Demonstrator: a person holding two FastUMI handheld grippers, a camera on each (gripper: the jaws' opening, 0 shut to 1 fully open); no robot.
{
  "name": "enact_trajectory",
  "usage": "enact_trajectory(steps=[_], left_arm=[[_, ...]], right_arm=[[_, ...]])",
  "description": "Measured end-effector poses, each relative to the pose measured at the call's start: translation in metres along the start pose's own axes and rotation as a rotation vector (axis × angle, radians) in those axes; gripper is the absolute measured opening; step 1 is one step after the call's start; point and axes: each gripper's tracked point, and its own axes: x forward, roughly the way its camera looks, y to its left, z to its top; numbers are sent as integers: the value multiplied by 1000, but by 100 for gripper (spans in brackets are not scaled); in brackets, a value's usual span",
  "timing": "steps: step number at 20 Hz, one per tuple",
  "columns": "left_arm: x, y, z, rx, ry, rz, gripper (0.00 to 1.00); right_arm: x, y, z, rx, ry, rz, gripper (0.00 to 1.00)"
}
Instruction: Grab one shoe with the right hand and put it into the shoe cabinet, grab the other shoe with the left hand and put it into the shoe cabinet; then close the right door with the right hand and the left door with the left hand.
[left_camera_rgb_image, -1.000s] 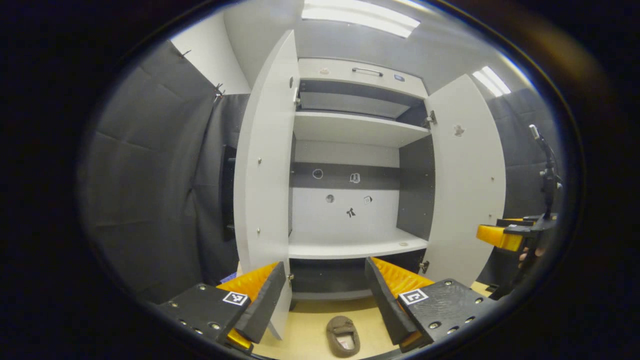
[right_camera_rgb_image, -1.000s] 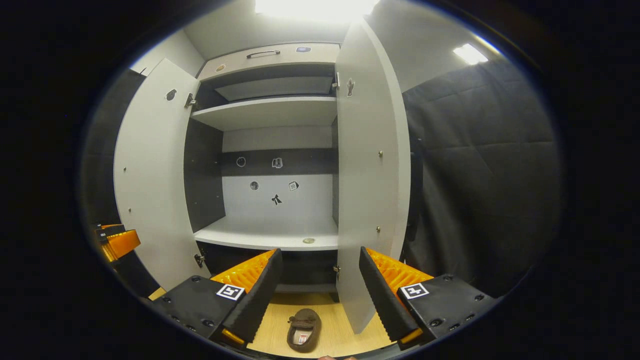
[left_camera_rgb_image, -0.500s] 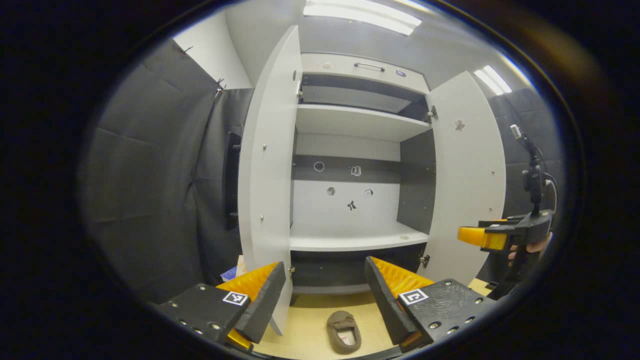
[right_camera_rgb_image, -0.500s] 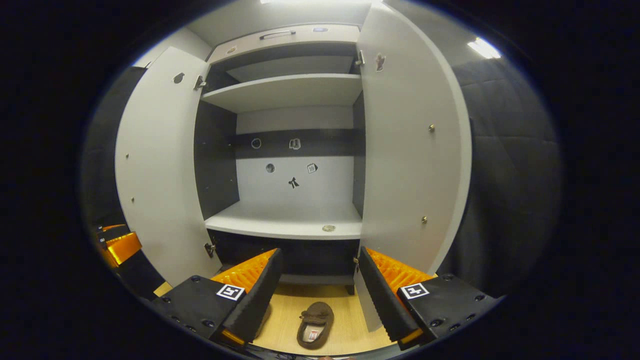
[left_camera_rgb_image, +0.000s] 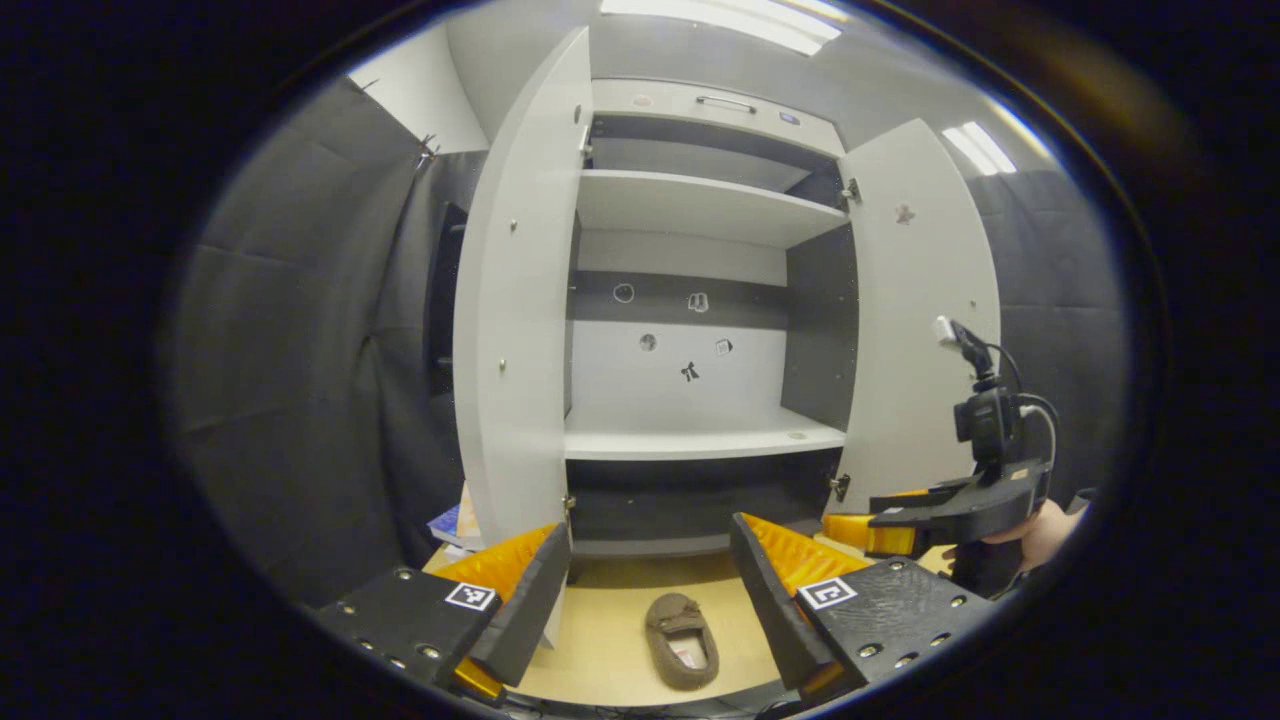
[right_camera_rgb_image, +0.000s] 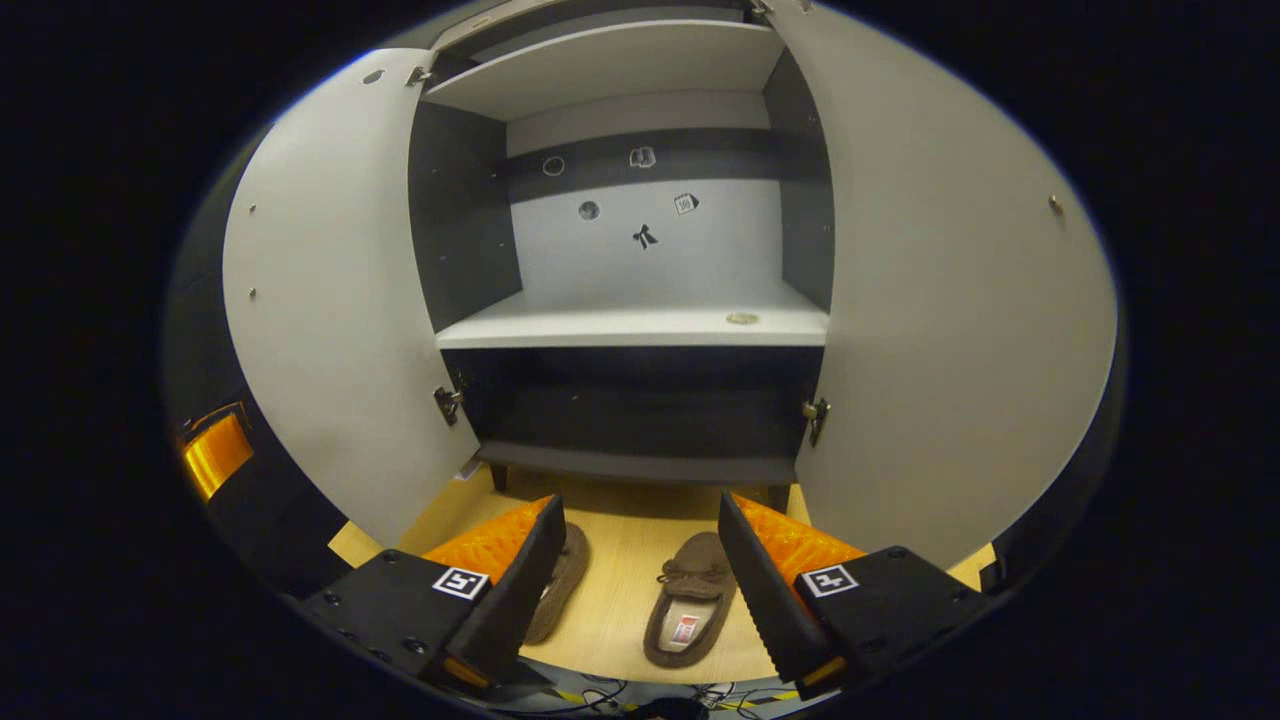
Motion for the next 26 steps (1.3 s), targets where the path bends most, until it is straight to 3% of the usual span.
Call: enact_trajectory(steps=[5, 6, 13, 20, 22, 23, 26], left_arm=[[-1, -1, -28, -10, 51, 1, 93], [-2, -2, -32, -21, 64, 3, 93], [-1, 6, -59, -73, 129, 36, 93], [-2, 12, -85, -95, 191, 60, 93], [-2, 11, -87, -81, 197, 58, 93], [-2, 10, -87, -77, 197, 54, 93], [1, 3, -89, -73, 201, 39, 93]], right_arm=[[35, -4, -59, 14, 129, 20, 93], [40, -3, -71, 24, 157, 26, 97], [69, 11, -134, 118, 319, 43, 98], [121, -12, -188, 101, 395, -59, 98], [137, -18, -191, 71, 371, -97, 98], [146, -22, -190, 43, 355, -115, 89], [162, -42, -192, -66, 371, -210, 87]])
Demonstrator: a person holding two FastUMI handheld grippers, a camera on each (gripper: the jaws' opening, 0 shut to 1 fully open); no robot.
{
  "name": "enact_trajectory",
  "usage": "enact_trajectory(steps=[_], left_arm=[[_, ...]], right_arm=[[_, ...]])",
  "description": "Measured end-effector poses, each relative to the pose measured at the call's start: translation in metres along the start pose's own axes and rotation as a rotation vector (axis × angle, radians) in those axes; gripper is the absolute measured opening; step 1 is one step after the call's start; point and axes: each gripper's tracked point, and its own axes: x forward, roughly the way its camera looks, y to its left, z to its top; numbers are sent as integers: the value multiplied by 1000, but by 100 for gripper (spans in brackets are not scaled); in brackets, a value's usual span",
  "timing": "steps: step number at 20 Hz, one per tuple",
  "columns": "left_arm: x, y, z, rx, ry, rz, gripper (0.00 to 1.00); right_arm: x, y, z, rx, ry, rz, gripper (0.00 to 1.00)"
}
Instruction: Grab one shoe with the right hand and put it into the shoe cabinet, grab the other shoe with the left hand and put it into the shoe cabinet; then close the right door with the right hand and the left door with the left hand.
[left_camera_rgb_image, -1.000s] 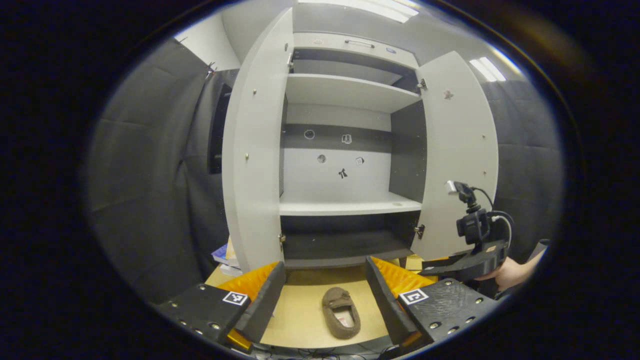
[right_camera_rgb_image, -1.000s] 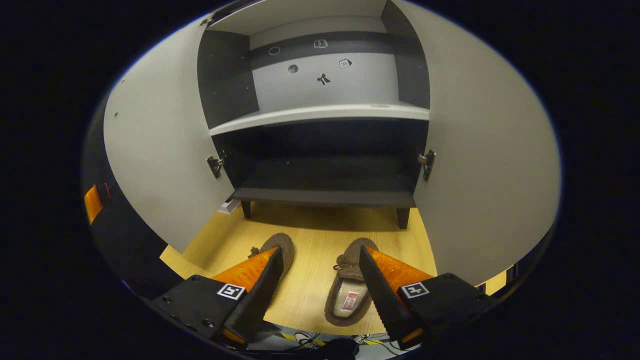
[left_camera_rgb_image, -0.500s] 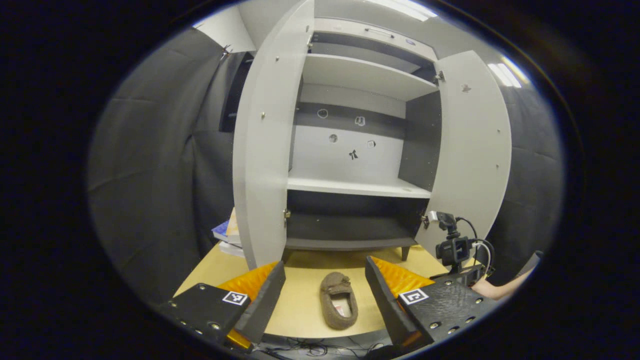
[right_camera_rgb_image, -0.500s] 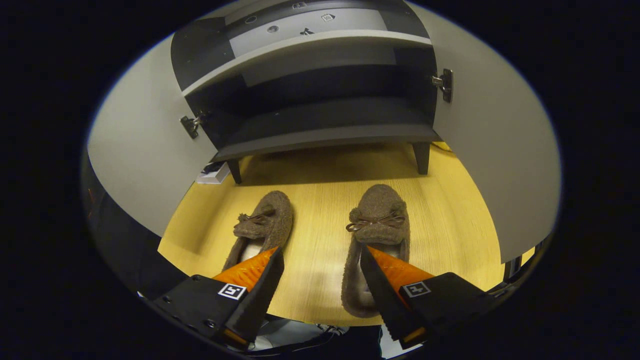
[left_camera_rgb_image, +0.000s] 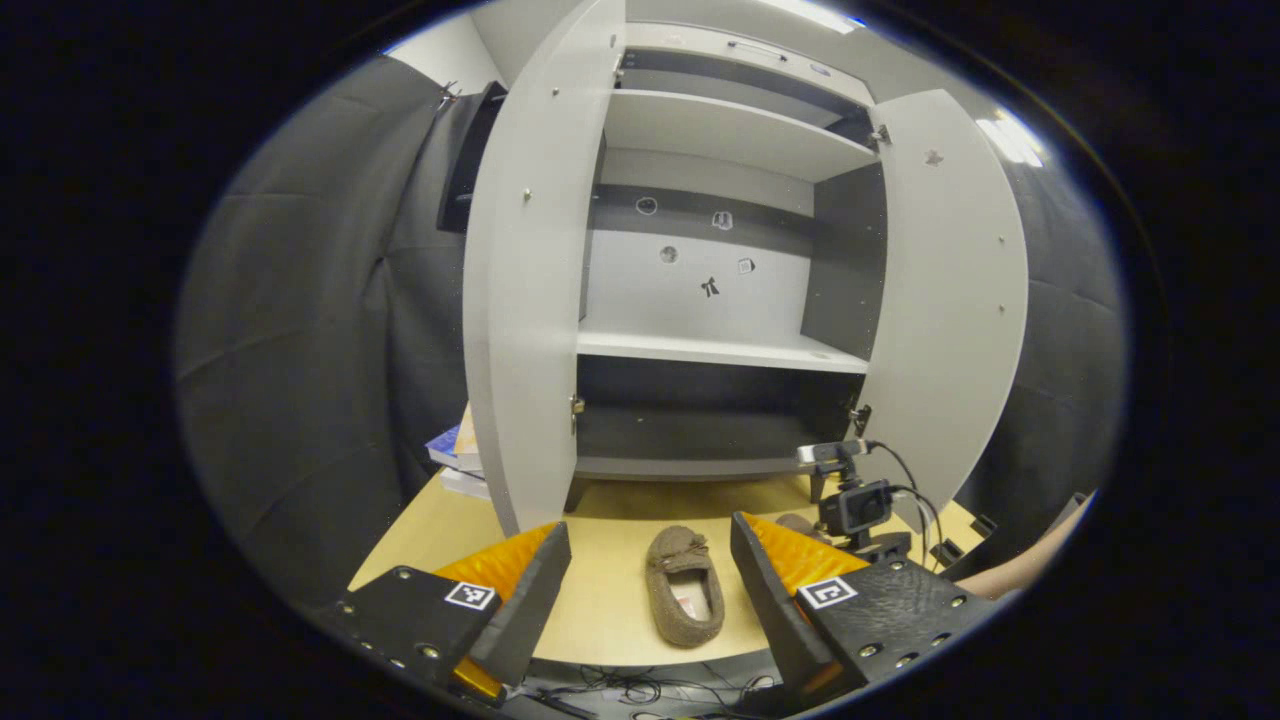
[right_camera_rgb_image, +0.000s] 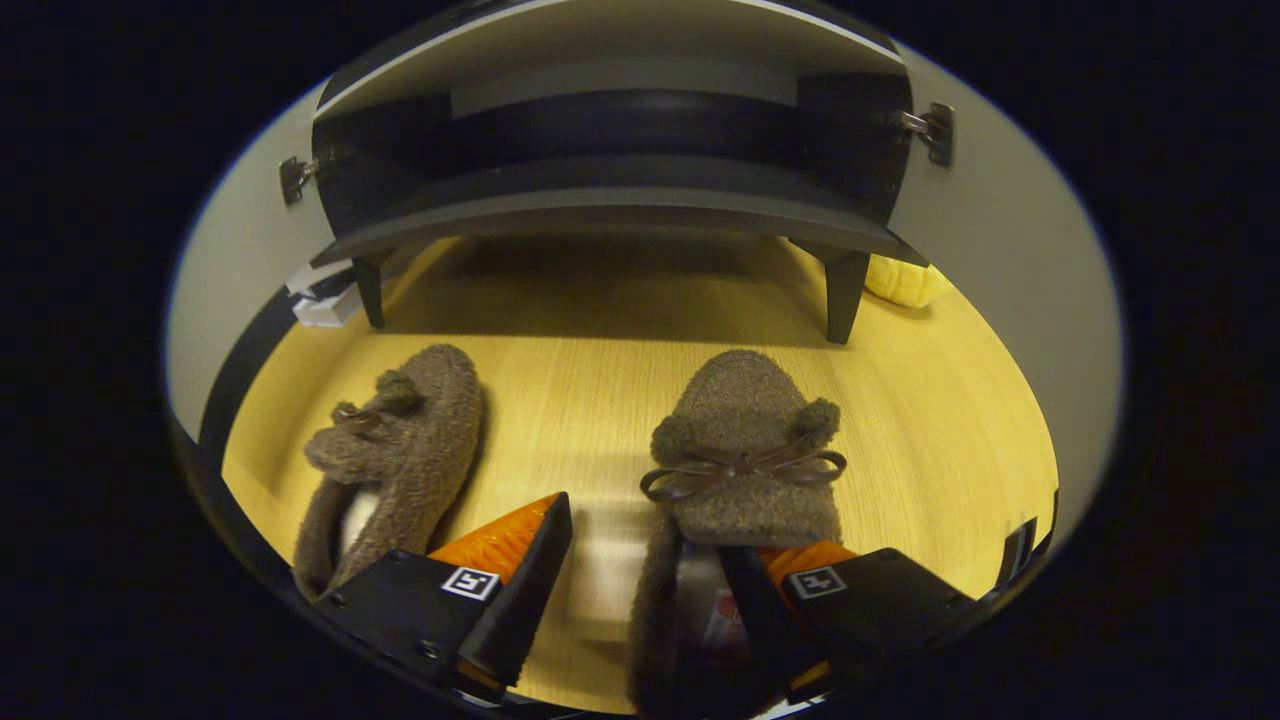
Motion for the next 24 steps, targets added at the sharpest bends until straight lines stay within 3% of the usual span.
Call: enact_trajectory(steps=[3, 5, 6, 7, 8, 10, 16, 20, 21, 24], left_arm=[[4, -8, 3, -3, -4, -20, 93], [6, -14, 5, -4, -11, -38, 94], [6, -16, 5, -1, -14, -45, 96], [7, -16, 6, 4, -19, -49, 97], [8, -17, 8, 10, -23, -52, 93], [8, -17, 9, 15, -32, -58, 93], [6, -14, 12, 25, -51, -66, 90], [3, -14, 17, 43, -79, -72, 87], [4, -10, 21, 69, -91, -67, 93], [7, -1, 30, 122, -120, -58, 93]], right_arm=[[5, -11, 2, -39, 10, -72, 36], [6, -13, 3, -43, 18, -66, 31], [-2, -10, 1, -34, 35, -58, 22], [3, -11, 1, -33, 36, -40, 14], [3, -9, 3, -25, 44, -13, 16], [-6, -10, -4, -19, 84, 37, 3], [-45, -16, 10, 94, 96, 110, 2], [-87, -17, 25, 50, 60, 134, 3], [-100, -13, 30, 48, 49, 150, 2], [-139, -4, 58, 72, -11, 200, 2]])
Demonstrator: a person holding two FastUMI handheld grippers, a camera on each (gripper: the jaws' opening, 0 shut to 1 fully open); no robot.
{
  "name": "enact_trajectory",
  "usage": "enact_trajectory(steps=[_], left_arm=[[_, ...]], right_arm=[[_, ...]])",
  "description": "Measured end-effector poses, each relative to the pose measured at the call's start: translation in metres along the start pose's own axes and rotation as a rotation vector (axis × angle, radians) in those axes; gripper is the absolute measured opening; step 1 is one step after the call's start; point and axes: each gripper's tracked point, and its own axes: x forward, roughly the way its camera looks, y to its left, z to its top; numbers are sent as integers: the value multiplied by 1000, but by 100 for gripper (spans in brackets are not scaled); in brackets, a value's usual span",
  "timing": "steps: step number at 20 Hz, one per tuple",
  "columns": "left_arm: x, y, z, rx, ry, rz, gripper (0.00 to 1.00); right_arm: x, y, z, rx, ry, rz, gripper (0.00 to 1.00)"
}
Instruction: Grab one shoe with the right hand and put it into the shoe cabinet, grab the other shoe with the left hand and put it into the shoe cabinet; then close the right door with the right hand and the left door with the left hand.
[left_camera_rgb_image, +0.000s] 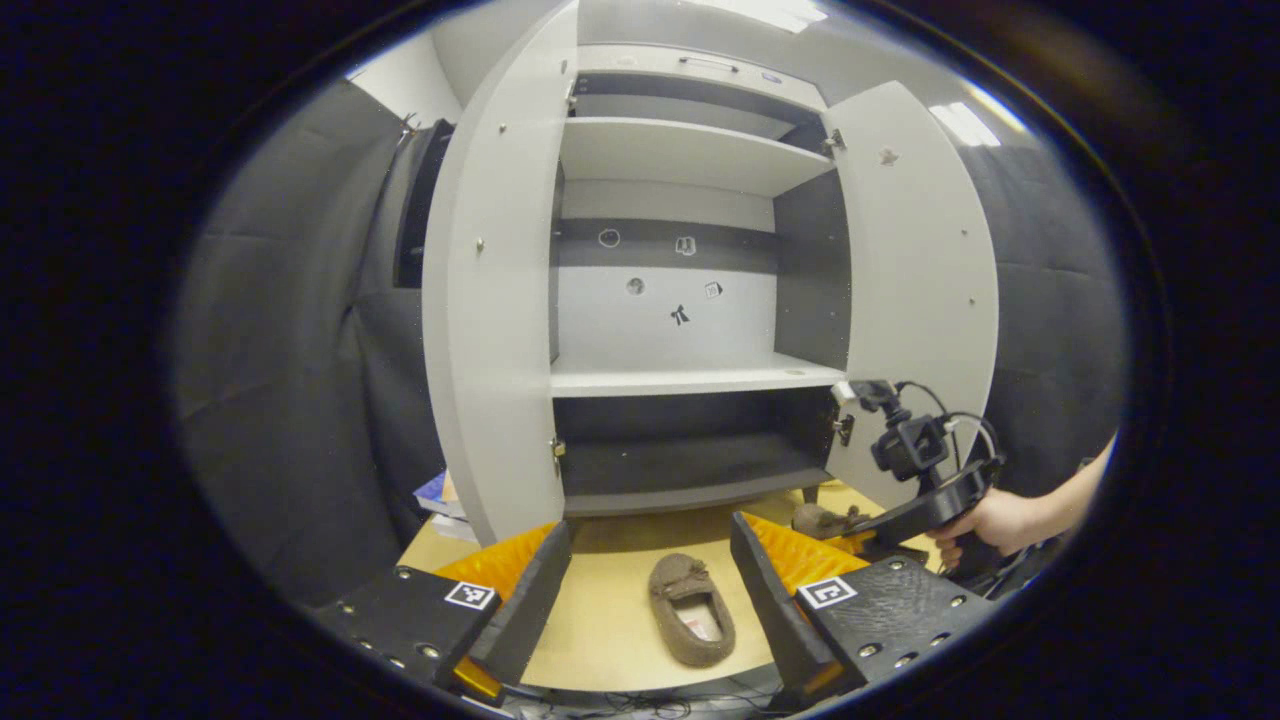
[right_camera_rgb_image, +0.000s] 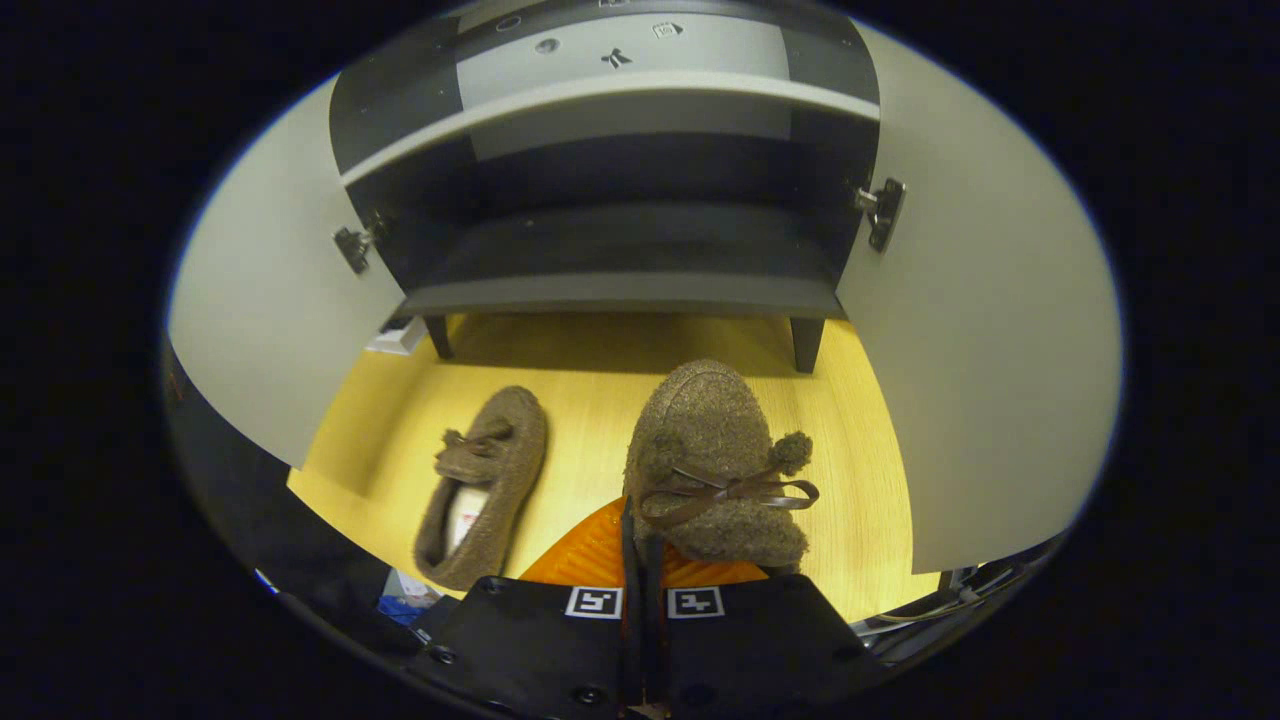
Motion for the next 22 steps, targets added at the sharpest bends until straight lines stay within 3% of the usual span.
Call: enact_trajectory(steps=[4, 11, 16, 17, 18, 22], left_arm=[[3, 6, 11, 13, -19, -4, 93], [22, -19, 20, 32, -21, -83, 93], [46, -30, 34, 2, -17, -86, 93], [52, -29, 39, -24, -20, -80, 99], [54, -29, 40, -51, -18, -75, 99], [64, -25, 61, -94, -40, -65, 99]], right_arm=[[-47, 19, 37, 6, -72, 39, 2], [-106, 45, 127, -58, -253, 114, 2], [-112, 62, 202, -116, -364, 151, 2], [-113, 64, 218, -118, -391, 156, 2], [-113, 64, 233, -119, -417, 160, 2], [-99, 56, 297, -150, -495, 131, 2]])
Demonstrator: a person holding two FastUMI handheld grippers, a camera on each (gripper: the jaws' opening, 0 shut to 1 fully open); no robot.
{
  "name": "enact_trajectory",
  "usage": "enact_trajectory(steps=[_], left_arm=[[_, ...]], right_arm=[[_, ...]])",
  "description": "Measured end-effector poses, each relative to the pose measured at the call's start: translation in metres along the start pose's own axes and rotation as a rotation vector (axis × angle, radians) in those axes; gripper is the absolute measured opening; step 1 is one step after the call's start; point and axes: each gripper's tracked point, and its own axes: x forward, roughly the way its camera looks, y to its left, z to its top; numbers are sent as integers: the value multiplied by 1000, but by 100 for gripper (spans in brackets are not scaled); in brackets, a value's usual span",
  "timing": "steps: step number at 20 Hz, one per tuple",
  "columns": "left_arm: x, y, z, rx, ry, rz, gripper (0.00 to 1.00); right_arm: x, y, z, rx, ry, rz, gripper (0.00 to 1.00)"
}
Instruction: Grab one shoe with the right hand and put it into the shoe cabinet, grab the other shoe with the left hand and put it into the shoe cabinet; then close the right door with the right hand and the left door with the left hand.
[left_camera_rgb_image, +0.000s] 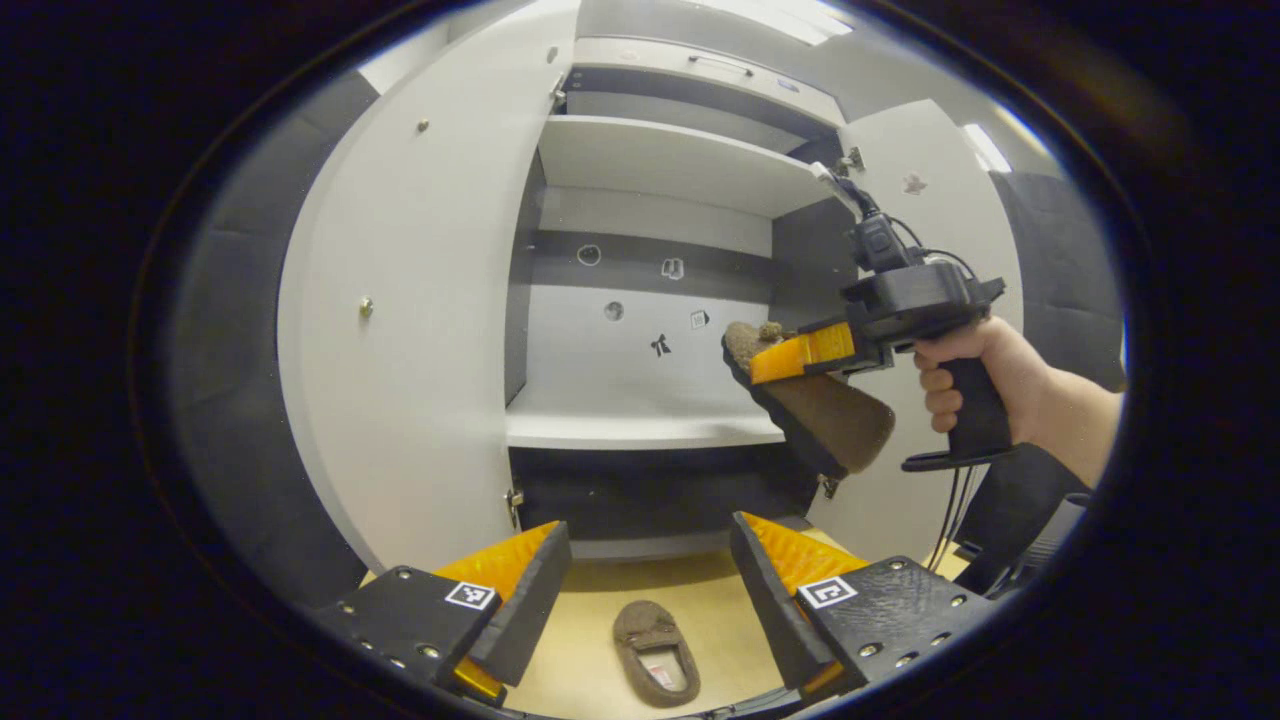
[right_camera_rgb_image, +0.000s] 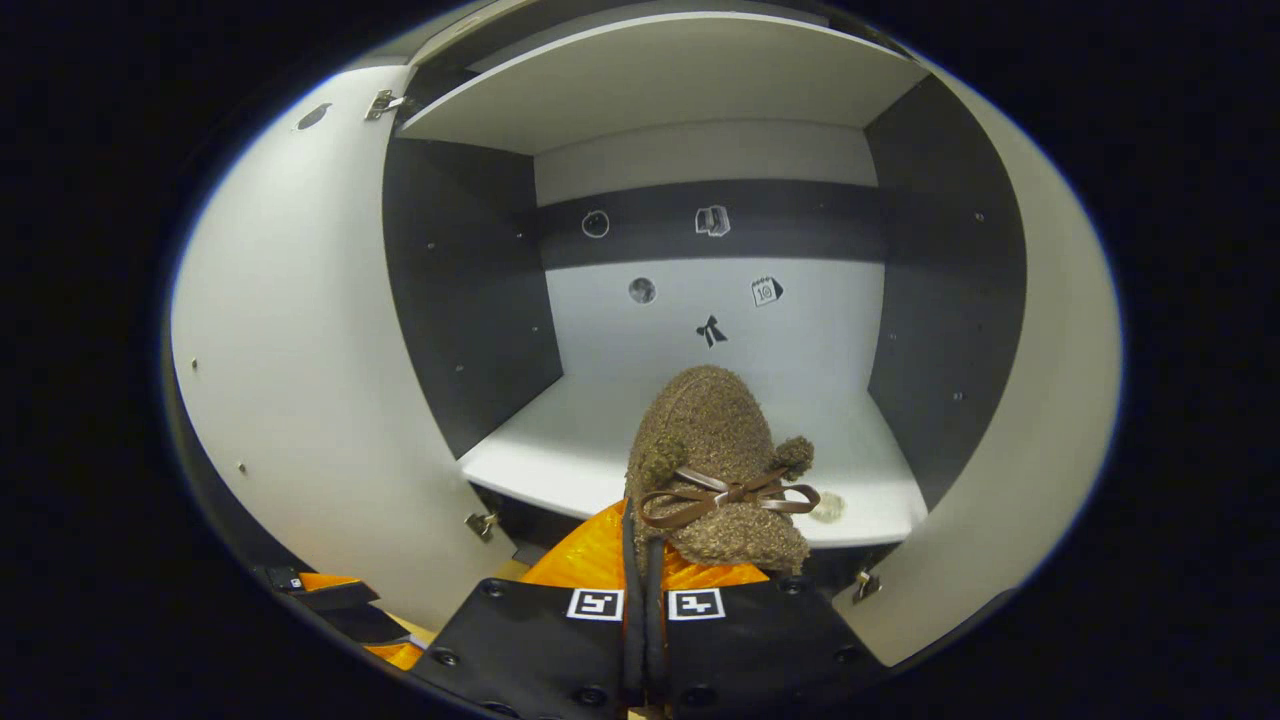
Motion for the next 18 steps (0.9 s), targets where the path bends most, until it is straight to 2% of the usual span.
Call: enact_trajectory(steps=[1, 2, 4, 5, 6, 9, 15, 17, 18], left_arm=[[2, -2, 2, -5, -5, -3, 99], [5, -3, 5, -3, -7, -1, 93], [11, -6, 7, 4, -10, 5, 93], [12, -7, 9, 1, -12, 7, 99], [14, -9, 10, -6, -11, 7, 93], [22, -8, 16, -9, -13, 37, 93], [27, 8, 18, -10, 4, 148, 93], [28, 14, 22, -14, -3, 180, 93], [28, 17, 25, -7, -7, 192, 99]], right_arm=[[11, -6, 9, -8, -8, -4, 2], [22, -12, 18, -11, -17, -5, 2], [43, -26, 35, 0, -38, -21, 2], [54, -34, 41, -6, -48, -33, 2], [64, -43, 47, -19, -55, -51, 2], [93, -63, 60, -63, -70, -92, 2], [147, -90, 40, -118, 10, -156, 2], [161, -84, 35, -140, 21, -142, 2], [166, -80, 31, -138, 38, -131, 4]])
